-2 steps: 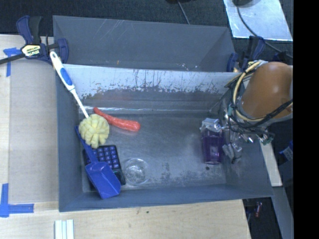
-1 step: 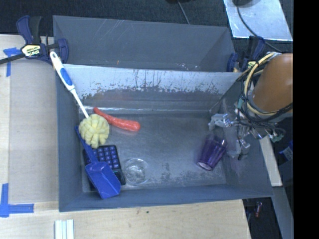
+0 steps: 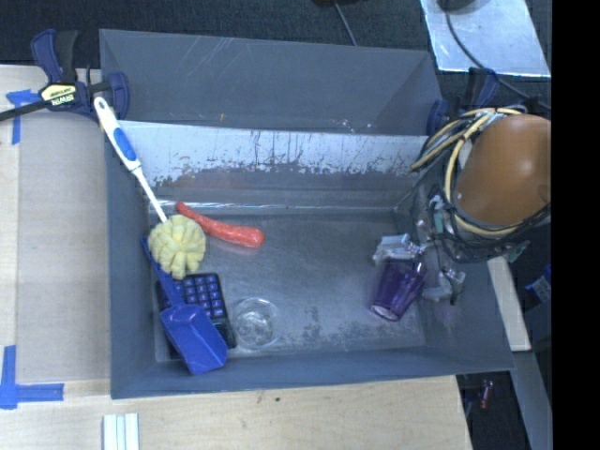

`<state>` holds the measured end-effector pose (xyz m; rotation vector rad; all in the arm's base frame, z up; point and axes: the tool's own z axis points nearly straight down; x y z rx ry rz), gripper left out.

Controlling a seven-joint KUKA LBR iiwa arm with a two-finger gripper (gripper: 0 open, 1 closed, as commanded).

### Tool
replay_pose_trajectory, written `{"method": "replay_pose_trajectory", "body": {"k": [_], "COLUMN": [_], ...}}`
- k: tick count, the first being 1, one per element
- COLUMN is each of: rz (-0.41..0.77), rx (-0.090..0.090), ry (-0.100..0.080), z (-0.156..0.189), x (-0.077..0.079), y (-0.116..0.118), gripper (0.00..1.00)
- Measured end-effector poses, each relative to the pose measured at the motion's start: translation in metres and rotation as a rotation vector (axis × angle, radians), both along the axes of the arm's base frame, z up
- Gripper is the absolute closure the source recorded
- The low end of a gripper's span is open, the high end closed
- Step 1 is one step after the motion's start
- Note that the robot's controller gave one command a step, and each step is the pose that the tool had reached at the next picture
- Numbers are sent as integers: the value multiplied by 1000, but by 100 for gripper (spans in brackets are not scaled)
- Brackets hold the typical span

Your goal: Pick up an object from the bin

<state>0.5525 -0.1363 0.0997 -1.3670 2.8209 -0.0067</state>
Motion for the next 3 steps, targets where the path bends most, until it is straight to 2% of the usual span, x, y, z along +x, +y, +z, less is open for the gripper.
{"method": "replay_pose_trajectory", "body": {"k": [1,2,3], "rz": [16,151,150], "rx": [16,-1,0], "ry": [2,-5,-5], "z": [-23,-29,-29], "x": [2,-10,-9], "y": [-6,17,16], "gripper": [0,100,100]}}
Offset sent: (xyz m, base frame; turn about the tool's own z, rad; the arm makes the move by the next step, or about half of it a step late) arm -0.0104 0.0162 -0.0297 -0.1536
